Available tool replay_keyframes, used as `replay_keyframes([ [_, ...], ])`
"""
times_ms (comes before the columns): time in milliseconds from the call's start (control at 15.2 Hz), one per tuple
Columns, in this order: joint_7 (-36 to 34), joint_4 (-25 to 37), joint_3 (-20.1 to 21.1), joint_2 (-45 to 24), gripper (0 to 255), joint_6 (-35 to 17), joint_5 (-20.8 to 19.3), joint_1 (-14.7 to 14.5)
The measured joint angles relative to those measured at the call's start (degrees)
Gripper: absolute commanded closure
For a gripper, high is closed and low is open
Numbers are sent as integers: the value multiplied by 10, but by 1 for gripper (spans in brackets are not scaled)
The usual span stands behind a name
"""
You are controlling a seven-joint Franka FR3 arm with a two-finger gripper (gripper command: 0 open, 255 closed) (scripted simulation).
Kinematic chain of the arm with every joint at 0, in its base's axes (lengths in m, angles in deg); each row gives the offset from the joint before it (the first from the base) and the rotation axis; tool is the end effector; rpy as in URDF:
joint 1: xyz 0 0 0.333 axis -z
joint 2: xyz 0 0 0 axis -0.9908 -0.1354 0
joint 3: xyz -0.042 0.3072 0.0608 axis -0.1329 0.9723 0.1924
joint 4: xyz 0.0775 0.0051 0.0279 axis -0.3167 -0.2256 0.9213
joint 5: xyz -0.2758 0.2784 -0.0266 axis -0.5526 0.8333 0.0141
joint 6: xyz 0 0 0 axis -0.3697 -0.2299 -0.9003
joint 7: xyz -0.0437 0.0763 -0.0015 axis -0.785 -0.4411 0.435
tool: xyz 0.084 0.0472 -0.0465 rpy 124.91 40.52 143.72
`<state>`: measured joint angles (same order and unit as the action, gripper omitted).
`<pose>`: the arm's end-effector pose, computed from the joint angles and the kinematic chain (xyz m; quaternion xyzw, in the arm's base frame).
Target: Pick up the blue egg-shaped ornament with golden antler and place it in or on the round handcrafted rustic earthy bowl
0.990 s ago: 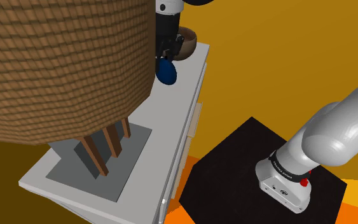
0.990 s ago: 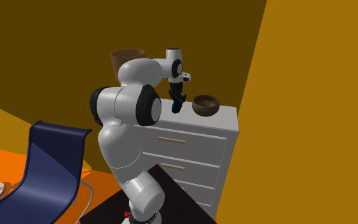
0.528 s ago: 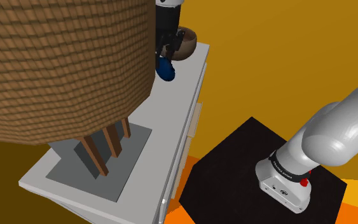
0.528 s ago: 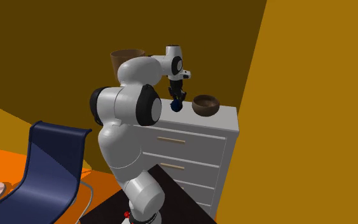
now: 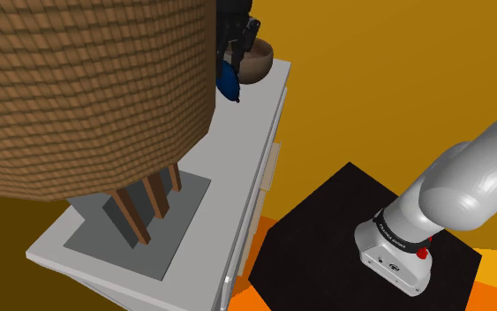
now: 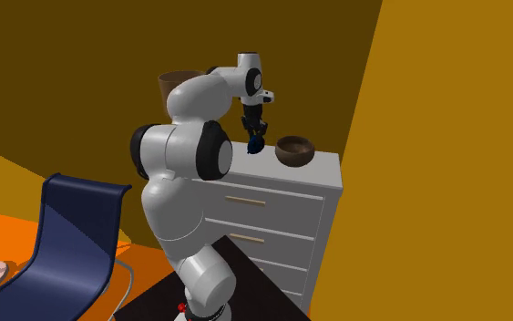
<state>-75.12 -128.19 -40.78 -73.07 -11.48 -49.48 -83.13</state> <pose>0.4586 0.2767 0.5960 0.9994 -0.0004 0.0297 0.0196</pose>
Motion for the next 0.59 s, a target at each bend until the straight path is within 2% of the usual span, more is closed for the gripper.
replay_keyframes([
  [594, -6, 91, 5, -20, 255, 74, -9, -2],
])
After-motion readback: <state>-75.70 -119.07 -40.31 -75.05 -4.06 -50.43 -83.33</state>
